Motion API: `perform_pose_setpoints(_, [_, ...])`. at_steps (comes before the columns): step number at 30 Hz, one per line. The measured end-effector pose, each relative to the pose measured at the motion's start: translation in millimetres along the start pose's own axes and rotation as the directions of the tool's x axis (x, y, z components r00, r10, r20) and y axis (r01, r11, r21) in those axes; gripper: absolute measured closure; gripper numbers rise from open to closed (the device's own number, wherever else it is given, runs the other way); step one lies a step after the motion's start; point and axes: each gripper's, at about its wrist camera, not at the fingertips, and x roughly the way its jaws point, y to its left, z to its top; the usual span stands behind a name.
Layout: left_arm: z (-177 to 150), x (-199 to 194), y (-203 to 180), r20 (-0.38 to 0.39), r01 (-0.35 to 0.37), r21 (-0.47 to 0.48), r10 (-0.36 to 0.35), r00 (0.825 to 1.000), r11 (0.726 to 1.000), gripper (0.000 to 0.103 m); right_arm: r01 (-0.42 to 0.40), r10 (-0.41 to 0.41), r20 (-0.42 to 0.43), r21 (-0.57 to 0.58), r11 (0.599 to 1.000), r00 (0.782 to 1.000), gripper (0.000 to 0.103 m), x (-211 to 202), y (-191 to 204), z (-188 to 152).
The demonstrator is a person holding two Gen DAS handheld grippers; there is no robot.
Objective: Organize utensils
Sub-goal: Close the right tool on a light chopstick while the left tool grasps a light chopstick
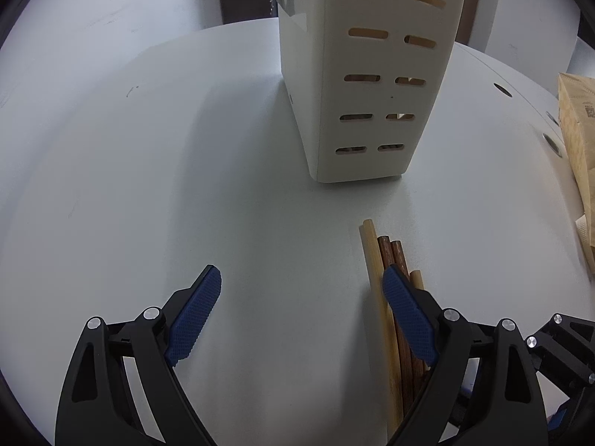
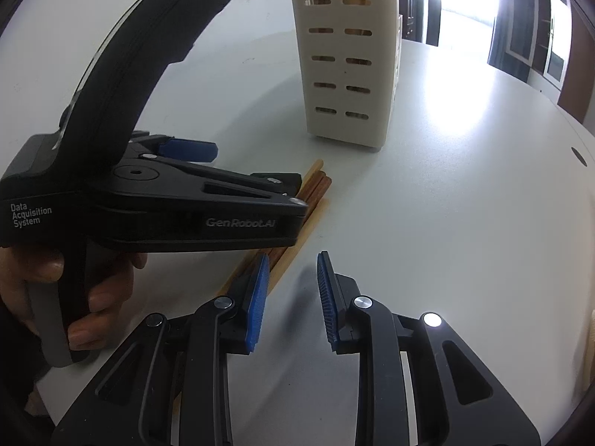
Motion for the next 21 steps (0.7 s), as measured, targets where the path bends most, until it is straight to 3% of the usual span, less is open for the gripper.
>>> perform_pose_setpoints(2, [-0.4, 2.6, 0.3, -0.007, -0.022, 0.01, 0.022, 1.0, 1.0, 0.017, 0.009, -0.009, -0.003, -0.005, 1.0, 1.0, 0.076, 0.6, 0.5, 0.0])
perform_pose_setpoints(5, [-2.3, 2.8, 5.4, -0.005, 0.0, -0.004, 0.0, 1.0, 1.0, 0.017, 0.021, -0.021, -0.012, -0.007, 1.0, 1.0, 0.076, 3.0, -0.4, 0.6])
perform_pose_setpoints(8, [-5.1, -2.3, 9.3, 0.005, 0.011, 0.011, -0.011, 1.0, 1.0, 0.026, 0.043, -0.043, -0.014, -0.02, 0.999, 0.999, 0.083, 4.9, 1.2, 2.2])
perform_pose_setpoints(13, [-5.1, -6.3, 7.2, 0.005, 0.028, 0.044, -0.028, 1.0, 0.999, 0.044, 0.006, -0.005, -0.013, 0.028, 1.0, 1.0, 0.093, 9.6, -9.5, 6.3])
perform_pose_setpoints(21, [4.7, -4.1, 12.7, -0.033, -0.008, 0.094, 0.011, 0.999, 0.996, 0.036, 0.05, -0.05, -0.016, 0.015, 0.999, 0.999, 0.092, 10.7, -13.9, 23.2])
